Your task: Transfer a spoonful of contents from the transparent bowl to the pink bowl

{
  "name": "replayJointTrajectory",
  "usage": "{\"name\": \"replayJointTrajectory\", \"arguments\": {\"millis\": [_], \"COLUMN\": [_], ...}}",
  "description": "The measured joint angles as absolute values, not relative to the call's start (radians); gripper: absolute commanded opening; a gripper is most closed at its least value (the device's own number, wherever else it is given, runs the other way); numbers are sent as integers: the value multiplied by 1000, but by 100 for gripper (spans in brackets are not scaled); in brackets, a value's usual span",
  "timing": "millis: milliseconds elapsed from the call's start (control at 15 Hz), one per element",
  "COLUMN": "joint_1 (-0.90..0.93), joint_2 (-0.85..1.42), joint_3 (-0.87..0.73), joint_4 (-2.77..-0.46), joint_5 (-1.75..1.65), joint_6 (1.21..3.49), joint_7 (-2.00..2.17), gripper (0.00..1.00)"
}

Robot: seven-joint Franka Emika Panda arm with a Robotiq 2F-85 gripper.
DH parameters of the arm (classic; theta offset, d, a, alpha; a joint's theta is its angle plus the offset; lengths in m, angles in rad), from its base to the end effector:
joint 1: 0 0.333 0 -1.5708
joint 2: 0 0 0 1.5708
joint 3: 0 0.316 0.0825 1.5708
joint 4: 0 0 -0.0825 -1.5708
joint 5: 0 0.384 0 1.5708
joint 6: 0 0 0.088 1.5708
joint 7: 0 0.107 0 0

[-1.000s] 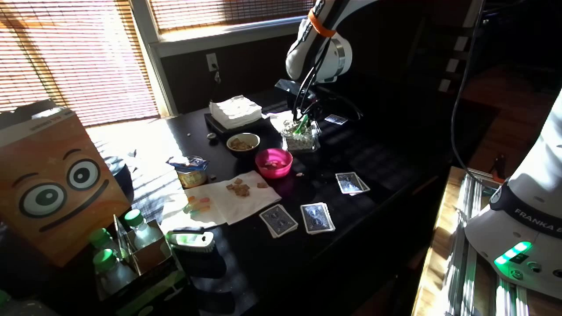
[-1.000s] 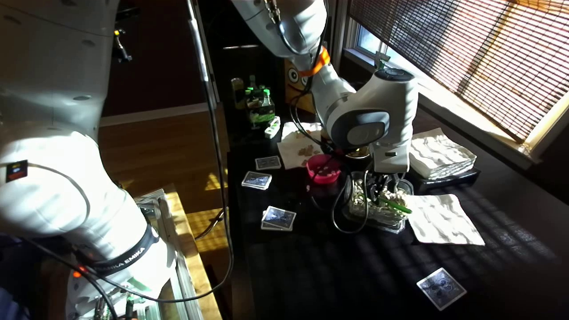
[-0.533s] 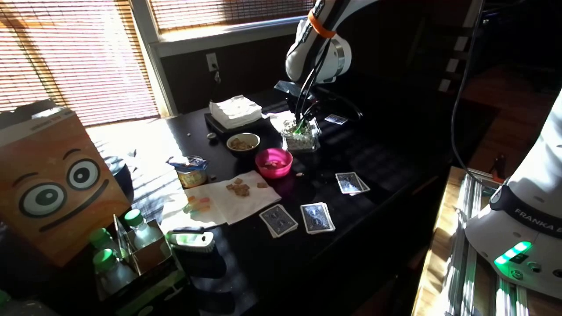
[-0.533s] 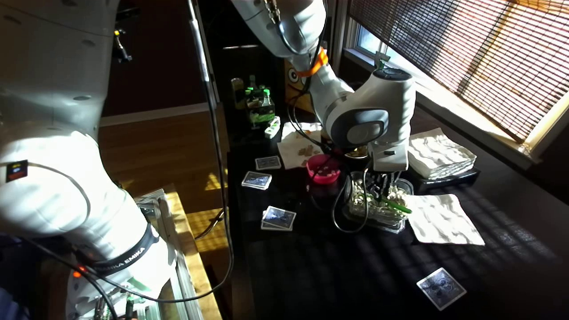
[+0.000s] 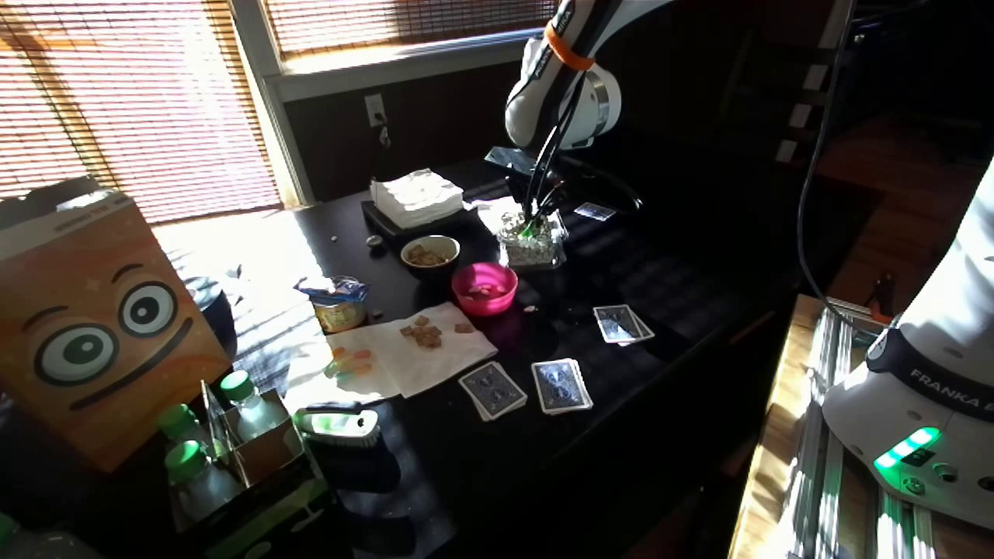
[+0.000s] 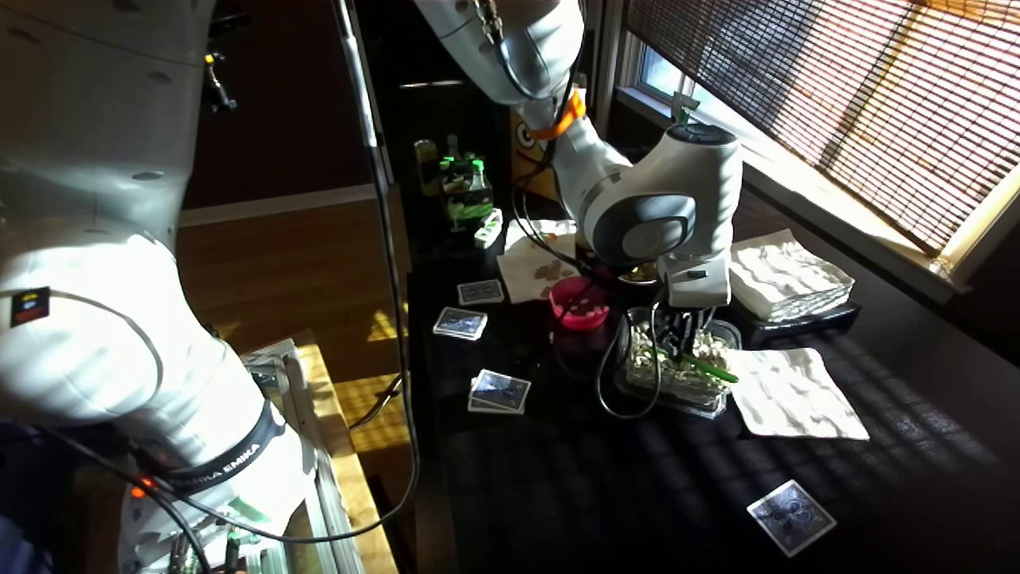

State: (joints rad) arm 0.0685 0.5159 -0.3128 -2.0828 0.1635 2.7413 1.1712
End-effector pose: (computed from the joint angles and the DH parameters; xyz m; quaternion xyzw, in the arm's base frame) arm 0.5834 -0.1488 0.2025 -0.7252 0.6820 -0.0944 0.0067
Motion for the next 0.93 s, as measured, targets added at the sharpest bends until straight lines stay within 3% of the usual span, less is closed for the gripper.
{"name": "replayJointTrajectory", "arguments": {"millis": [133, 533, 933], "joint_1": [68, 69, 71], "joint_2": [517, 519, 525], "joint_3": [-313, -313, -313], "joint_4": [-2083, -2083, -2083], "joint_5": [155, 129, 105], "joint_6": [2741, 2741, 2742], "joint_7": [1171, 1171, 1170], "gripper": [69, 60, 62]}}
